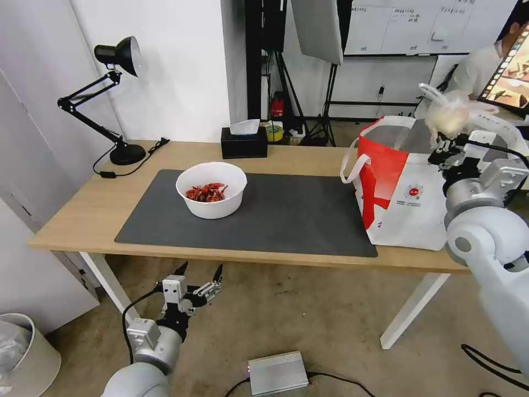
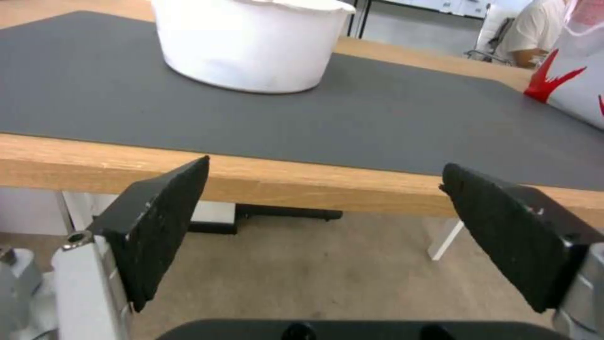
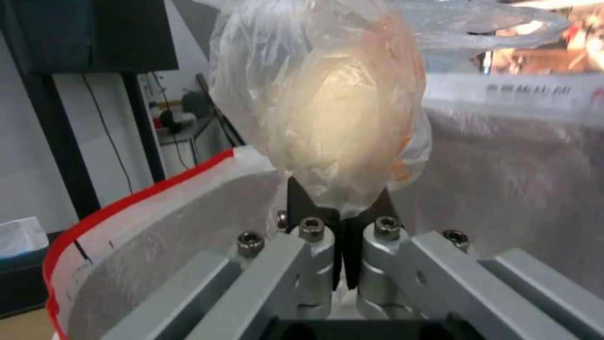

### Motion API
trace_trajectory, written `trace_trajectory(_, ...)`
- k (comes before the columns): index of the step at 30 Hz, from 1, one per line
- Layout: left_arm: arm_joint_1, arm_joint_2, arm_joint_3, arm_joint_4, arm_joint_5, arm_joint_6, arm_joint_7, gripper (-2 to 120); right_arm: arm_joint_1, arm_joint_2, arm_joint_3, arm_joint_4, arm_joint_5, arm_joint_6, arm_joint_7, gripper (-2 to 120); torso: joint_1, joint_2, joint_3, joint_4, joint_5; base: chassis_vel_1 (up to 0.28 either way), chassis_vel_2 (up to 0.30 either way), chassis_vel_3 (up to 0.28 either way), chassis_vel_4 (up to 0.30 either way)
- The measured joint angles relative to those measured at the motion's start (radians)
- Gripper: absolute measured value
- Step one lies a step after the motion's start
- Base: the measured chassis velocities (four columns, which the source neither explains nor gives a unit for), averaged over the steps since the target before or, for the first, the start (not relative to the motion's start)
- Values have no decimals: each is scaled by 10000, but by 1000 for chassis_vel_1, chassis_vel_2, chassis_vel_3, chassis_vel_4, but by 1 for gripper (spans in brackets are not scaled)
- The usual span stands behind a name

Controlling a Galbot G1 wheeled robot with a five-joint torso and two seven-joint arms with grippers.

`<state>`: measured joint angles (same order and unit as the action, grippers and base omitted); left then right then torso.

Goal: Pick up the trash from the table and place it into the takeout bag.

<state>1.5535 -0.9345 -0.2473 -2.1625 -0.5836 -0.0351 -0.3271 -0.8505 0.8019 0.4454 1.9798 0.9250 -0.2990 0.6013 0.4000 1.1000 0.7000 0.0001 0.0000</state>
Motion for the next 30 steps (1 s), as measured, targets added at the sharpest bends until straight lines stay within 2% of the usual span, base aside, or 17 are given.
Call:
trace_trajectory(4,-33,55,-18,0,-33,5,0,100,141,31,-103,-110,233,-4,140,0,1,0,0,0,0,0,0,0,0)
trace_trajectory(6,-60,77,-19,16,-56,8,0,100,197,58,-172,-145,324,-9,196,9,0,0,0,-1,0,0,0,0,0)
trace_trajectory(10,-75,83,-10,55,-64,14,0,100,230,88,-200,-151,423,-9,231,17,0,0,0,-1,0,0,0,0,0)
trace_trajectory(12,-101,91,15,105,-71,17,0,100,262,112,-210,-148,537,-15,286,28,1,0,0,0,0,0,0,0,0)
trace_trajectory(14,-112,93,22,121,-75,17,0,100,263,116,-211,-146,543,-17,296,32,0,0,0,0,0,0,0,0,0)
trace_trajectory(17,-180,102,58,163,-122,23,-1,100,263,124,-214,-132,566,-32,339,46,0,0,0,-1,-1,0,0,0,0)
trace_trajectory(18,-180,102,58,163,-122,23,-1,100,263,124,-214,-132,566,-32,339,46,0,0,0,-1,-1,0,0,0,0)
trace_trajectory(21,-245,126,76,195,-218,36,-2,100,275,124,-233,-101,627,-78,431,63,0,0,-1,-1,0,0,0,0,0)
trace_trajectory(22,-245,126,76,195,-218,36,-2,100,275,124,-233,-101,627,-78,431,63,0,0,-1,-1,0,0,0,0,0)
trace_trajectory(25,-254,138,74,221,-235,37,-2,100,345,123,-314,-75,732,-132,550,78,0,0,-1,-1,0,0,0,0,0)
trace_trajectory(26,-254,138,74,221,-235,37,-2,100,345,123,-314,-75,732,-132,550,78,0,0,-1,-1,0,0,0,0,0)
trace_trajectory(30,-258,144,54,221,-246,37,-2,100,436,123,-431,-79,727,-145,593,96,0,0,0,-1,0,0,0,0,0)
